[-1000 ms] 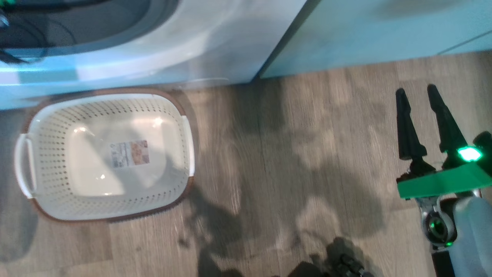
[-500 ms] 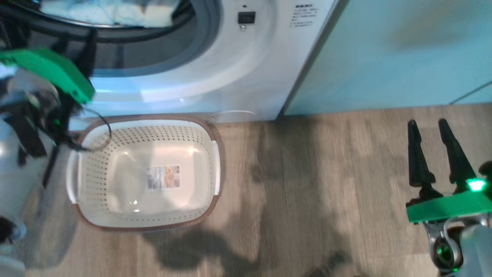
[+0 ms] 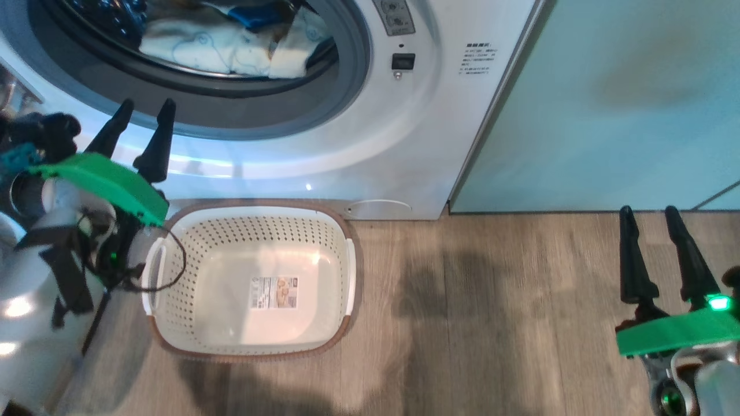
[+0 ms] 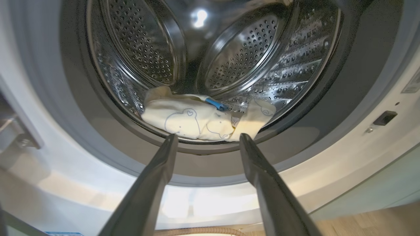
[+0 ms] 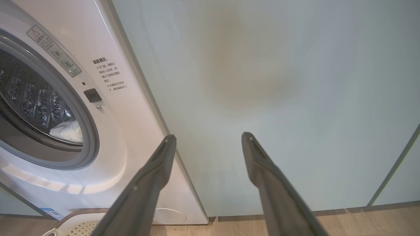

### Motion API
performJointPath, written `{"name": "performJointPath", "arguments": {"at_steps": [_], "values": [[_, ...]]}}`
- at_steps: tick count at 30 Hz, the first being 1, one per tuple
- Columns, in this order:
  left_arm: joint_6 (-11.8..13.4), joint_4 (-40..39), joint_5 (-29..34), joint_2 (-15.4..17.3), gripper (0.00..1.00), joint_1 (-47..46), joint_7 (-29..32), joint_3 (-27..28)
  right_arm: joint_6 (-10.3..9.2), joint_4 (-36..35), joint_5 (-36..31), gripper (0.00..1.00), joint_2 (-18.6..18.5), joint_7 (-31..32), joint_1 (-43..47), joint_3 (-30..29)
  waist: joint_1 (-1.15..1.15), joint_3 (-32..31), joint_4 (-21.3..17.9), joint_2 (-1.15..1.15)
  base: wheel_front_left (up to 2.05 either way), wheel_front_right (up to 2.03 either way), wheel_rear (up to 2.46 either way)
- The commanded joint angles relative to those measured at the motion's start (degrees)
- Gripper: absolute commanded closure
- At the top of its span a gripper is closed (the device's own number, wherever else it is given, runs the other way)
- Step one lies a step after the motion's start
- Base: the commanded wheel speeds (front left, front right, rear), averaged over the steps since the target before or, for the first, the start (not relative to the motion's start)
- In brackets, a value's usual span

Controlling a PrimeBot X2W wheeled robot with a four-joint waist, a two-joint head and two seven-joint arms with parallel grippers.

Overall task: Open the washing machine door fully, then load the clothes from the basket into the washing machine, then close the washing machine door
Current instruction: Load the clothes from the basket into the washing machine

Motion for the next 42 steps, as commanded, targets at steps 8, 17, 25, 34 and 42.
{"name": "performJointPath", "arguments": {"at_steps": [8, 17, 25, 34, 42], "values": [[0.66, -12.92, 12.98, -2.20, 0.00, 13.77, -0.59, 19.03, 0.25, -1.81, -0.67, 0.00, -1.31, -0.38, 2.38, 0.03, 0.00, -3.72, 1.04, -0.01, 0.00, 0.00, 0.00], [-0.84, -16.34, 19.61, -7.56, 0.00, 20.56, -0.59, 27.94, 0.25, -1.69, -0.65, 0.00, -1.26, -0.38, 3.72, -0.05, 0.00, -5.83, 1.29, -0.01, 0.00, 0.00, 0.00], [-1.49, -16.40, 23.49, -9.61, 0.00, 25.25, -0.60, 31.99, 0.25, -1.76, -0.87, 0.00, -1.04, -0.38, 5.24, -0.53, 0.00, -8.12, 1.58, -0.01, 0.00, 0.00, 0.00], [-1.68, -16.62, 23.87, -10.49, 0.00, 28.11, -0.60, 32.65, 0.25, -2.30, -1.51, 0.00, -1.56, -0.38, 6.42, -1.15, 0.00, -10.44, 2.06, -0.01, 0.00, 0.00, 0.00], [-1.69, -16.96, 22.83, -10.29, 0.00, 30.75, -0.60, 32.23, 0.25, -2.64, -1.74, 0.00, -1.95, -0.38, 7.55, -1.26, 0.00, -12.18, 2.48, -0.01, 0.00, 0.00, 0.00]]}}
